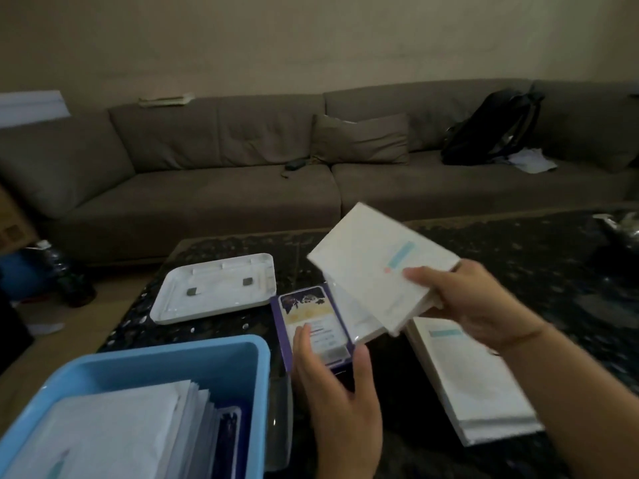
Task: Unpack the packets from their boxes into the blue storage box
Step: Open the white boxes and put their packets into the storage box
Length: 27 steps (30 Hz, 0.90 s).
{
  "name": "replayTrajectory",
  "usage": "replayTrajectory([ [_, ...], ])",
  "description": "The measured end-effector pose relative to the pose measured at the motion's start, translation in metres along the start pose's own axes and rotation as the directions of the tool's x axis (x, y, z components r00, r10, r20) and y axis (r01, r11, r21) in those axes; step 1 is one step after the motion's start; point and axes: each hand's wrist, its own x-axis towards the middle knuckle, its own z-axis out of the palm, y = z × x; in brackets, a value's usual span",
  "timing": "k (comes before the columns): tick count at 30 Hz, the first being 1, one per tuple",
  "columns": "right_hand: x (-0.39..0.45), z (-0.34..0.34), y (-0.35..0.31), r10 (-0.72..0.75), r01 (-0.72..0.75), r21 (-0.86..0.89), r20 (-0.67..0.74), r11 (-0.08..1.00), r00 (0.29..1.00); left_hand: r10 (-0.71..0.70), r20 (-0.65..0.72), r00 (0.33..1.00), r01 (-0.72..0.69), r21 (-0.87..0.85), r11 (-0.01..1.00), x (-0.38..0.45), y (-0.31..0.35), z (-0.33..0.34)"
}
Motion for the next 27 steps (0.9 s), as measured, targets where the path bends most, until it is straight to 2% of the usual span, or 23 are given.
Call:
replayTrajectory([
  [1, -0.011, -0.022, -0.003, -0.017, 0.016, 0.049, 0.028, 0.999, 0.999, -0.141, 0.061, 0.988, 0.149, -0.17, 0.974, -0.004, 0.011, 0.001],
  [2, -0.021, -0.04, -0.003, -0.009, 0.004, 0.088, 0.056, 0.996, 0.998, -0.274, 0.168, 0.947, 0.316, -0.321, 0.893, -0.007, 0.019, 0.005],
  [3, -0.028, -0.053, 0.0, 0.028, -0.036, 0.118, 0.066, 0.992, 0.997, -0.358, 0.314, 0.879, 0.469, -0.435, 0.769, -0.01, 0.025, 0.009],
  [4, -0.034, -0.064, 0.006, 0.081, -0.091, 0.135, 0.072, 0.987, 0.994, -0.376, 0.453, 0.809, 0.581, -0.511, 0.634, -0.013, 0.031, 0.013],
  [5, -0.038, -0.073, 0.012, 0.137, -0.146, 0.136, 0.077, 0.98, 0.988, -0.358, 0.543, 0.76, 0.641, -0.532, 0.554, -0.017, 0.034, 0.017],
  [6, -0.044, -0.08, 0.018, 0.19, -0.2, 0.135, 0.085, 0.97, 0.978, -0.312, 0.596, 0.74, 0.653, -0.527, 0.544, -0.021, 0.037, 0.019],
  [9, -0.059, -0.102, 0.023, 0.273, -0.286, 0.16, 0.098, 0.945, 0.957, -0.237, 0.578, 0.781, 0.549, -0.453, 0.702, -0.03, 0.026, 0.021],
  [12, -0.071, -0.135, 0.011, 0.187, -0.195, 0.137, 0.069, 0.971, 0.98, -0.178, 0.519, 0.836, 0.411, -0.379, 0.829, -0.03, 0.017, 0.014],
  [14, -0.079, -0.155, -0.006, 0.127, -0.125, -0.026, 0.112, 0.992, 0.986, -0.133, 0.547, 0.826, 0.367, -0.345, 0.864, -0.031, 0.01, 0.006],
  [15, -0.081, -0.16, -0.016, 0.114, -0.086, -0.167, 0.164, 0.982, 0.98, -0.116, 0.575, 0.81, 0.36, -0.33, 0.873, -0.03, 0.009, 0.002],
  [16, -0.082, -0.162, -0.026, 0.112, -0.034, -0.346, 0.207, 0.938, 0.972, -0.122, 0.612, 0.781, 0.372, -0.3, 0.878, -0.029, 0.009, -0.001],
  [18, -0.082, -0.151, -0.044, 0.09, 0.079, -0.673, 0.212, 0.736, 0.973, -0.128, 0.71, 0.693, 0.376, -0.205, 0.904, -0.027, 0.011, -0.001],
  [20, -0.079, -0.127, -0.056, -0.004, 0.202, -0.793, 0.244, 0.574, 0.97, -0.112, 0.774, 0.624, 0.317, -0.119, 0.941, -0.033, 0.02, 0.004],
  [22, -0.075, -0.099, -0.055, -0.063, 0.308, -0.81, 0.32, 0.5, 0.945, -0.155, 0.796, 0.585, 0.391, -0.109, 0.914, -0.041, 0.031, 0.01],
  [24, -0.068, -0.077, -0.042, -0.168, 0.369, -0.844, 0.329, 0.389, 0.929, -0.201, 0.786, 0.585, 0.472, -0.128, 0.872, -0.048, 0.037, 0.018],
  [25, -0.066, -0.072, -0.034, -0.286, 0.373, -0.871, 0.287, 0.319, 0.914, -0.232, 0.753, 0.616, 0.499, -0.145, 0.855, -0.049, 0.037, 0.022],
  [26, -0.065, -0.071, -0.025, -0.417, 0.353, -0.887, 0.212, 0.298, 0.884, -0.263, 0.715, 0.648, 0.525, -0.168, 0.835, -0.048, 0.038, 0.025],
  [27, -0.067, -0.073, -0.016, -0.503, 0.325, -0.851, 0.083, 0.414, 0.86, -0.281, 0.678, 0.679, 0.539, -0.201, 0.818, -0.047, 0.039, 0.029],
])
